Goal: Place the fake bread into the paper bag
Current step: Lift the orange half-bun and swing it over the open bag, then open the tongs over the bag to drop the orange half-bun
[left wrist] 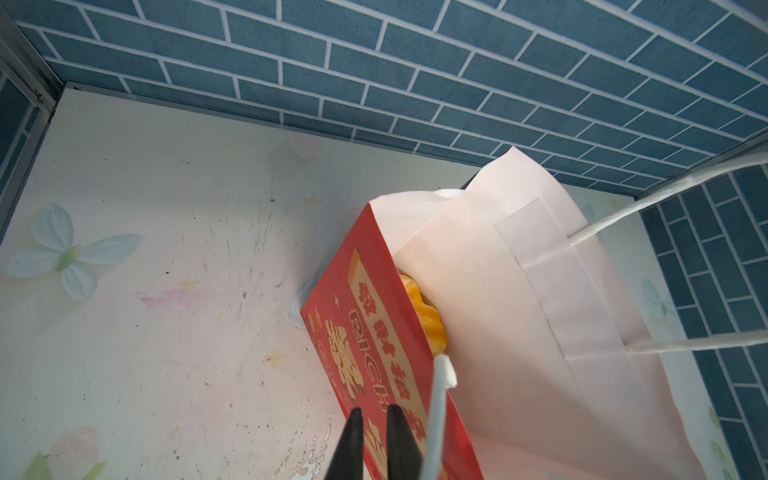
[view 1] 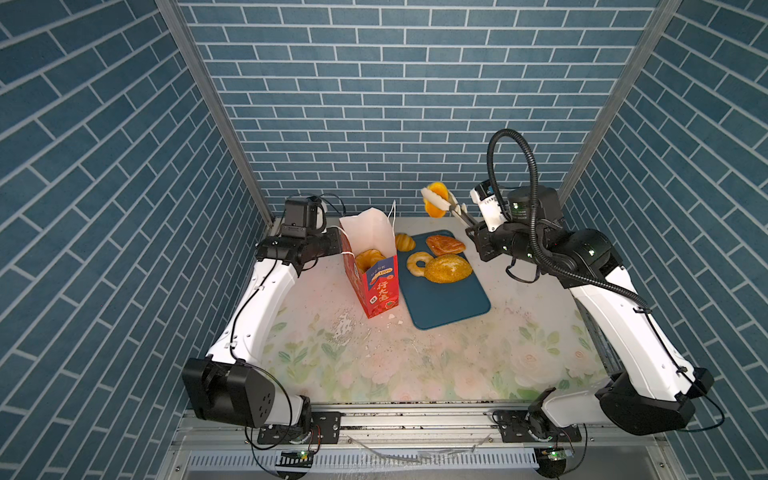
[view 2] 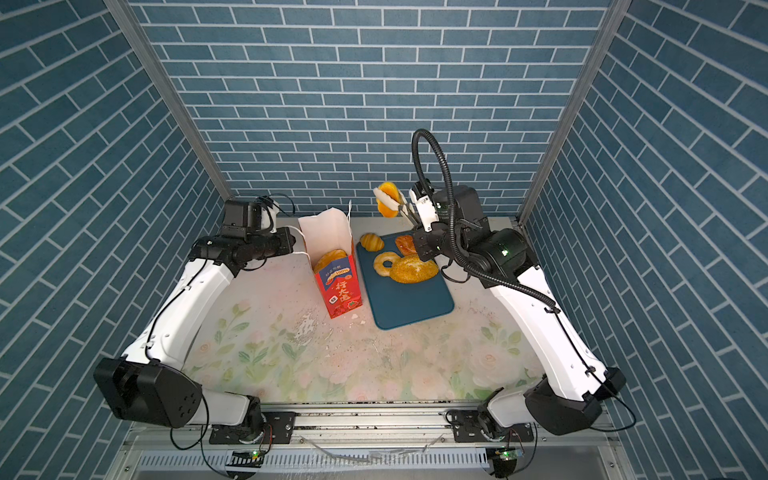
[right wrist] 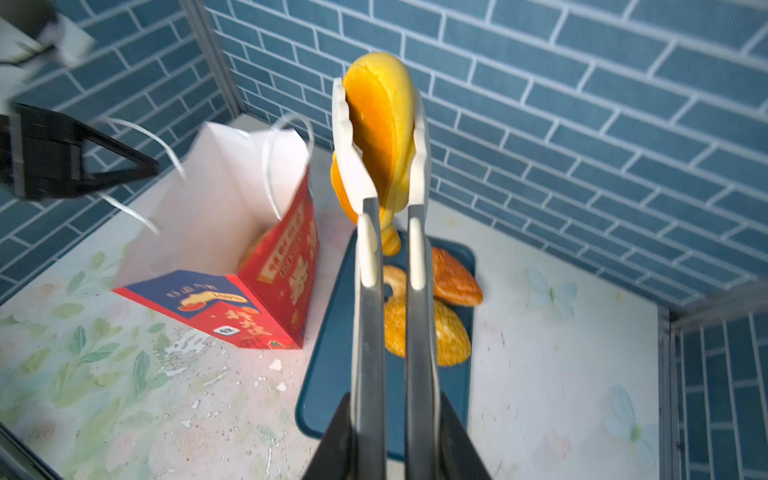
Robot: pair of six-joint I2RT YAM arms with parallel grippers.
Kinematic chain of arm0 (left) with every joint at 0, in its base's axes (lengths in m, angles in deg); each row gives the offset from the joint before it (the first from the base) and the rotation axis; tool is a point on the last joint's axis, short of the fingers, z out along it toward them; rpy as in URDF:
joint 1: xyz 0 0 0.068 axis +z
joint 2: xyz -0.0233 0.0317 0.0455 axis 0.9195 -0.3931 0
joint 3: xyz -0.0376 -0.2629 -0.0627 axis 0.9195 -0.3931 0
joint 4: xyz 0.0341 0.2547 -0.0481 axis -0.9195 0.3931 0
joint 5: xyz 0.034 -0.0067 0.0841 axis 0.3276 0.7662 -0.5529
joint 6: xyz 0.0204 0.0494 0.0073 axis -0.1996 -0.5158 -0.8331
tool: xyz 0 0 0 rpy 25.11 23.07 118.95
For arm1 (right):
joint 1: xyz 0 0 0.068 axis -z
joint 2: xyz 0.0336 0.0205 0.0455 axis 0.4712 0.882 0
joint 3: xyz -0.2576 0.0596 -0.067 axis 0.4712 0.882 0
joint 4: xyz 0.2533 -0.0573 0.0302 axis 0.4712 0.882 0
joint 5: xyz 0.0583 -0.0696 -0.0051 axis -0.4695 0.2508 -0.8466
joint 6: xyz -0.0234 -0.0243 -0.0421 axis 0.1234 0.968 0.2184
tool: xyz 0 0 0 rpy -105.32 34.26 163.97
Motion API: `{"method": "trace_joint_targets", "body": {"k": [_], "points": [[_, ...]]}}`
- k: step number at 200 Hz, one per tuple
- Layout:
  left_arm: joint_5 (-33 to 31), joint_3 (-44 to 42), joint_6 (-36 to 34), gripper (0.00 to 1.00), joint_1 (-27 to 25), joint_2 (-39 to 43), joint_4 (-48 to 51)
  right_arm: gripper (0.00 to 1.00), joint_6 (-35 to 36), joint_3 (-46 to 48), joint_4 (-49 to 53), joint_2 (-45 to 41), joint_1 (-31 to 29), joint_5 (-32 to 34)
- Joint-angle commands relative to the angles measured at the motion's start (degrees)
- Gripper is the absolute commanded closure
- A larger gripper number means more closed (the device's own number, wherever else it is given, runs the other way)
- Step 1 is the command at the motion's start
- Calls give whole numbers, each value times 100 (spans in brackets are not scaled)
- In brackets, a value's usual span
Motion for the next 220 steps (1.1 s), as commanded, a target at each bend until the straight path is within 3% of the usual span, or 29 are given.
{"method": "trace_joint_targets", "body": {"k": [1,61,131,186,220], "points": [[73,-23,45,86,-6,124,-92,77,1003,-354,-876,407,-402,-4],[25,-144,122,86,-15,246,-135,77,1080,-532,-1315,1472,-852,-505],[-6,-165,122,86,-15,273,-104,74,924,-641,-898,2226,-905,-305],[16,-226,172,86,-10,261,-165,56,933,-1359,-373,2761,-899,-288],[-25,-269,158,86,-15,325,-179,52,922,-1512,-291,2578,-901,-158]]}}
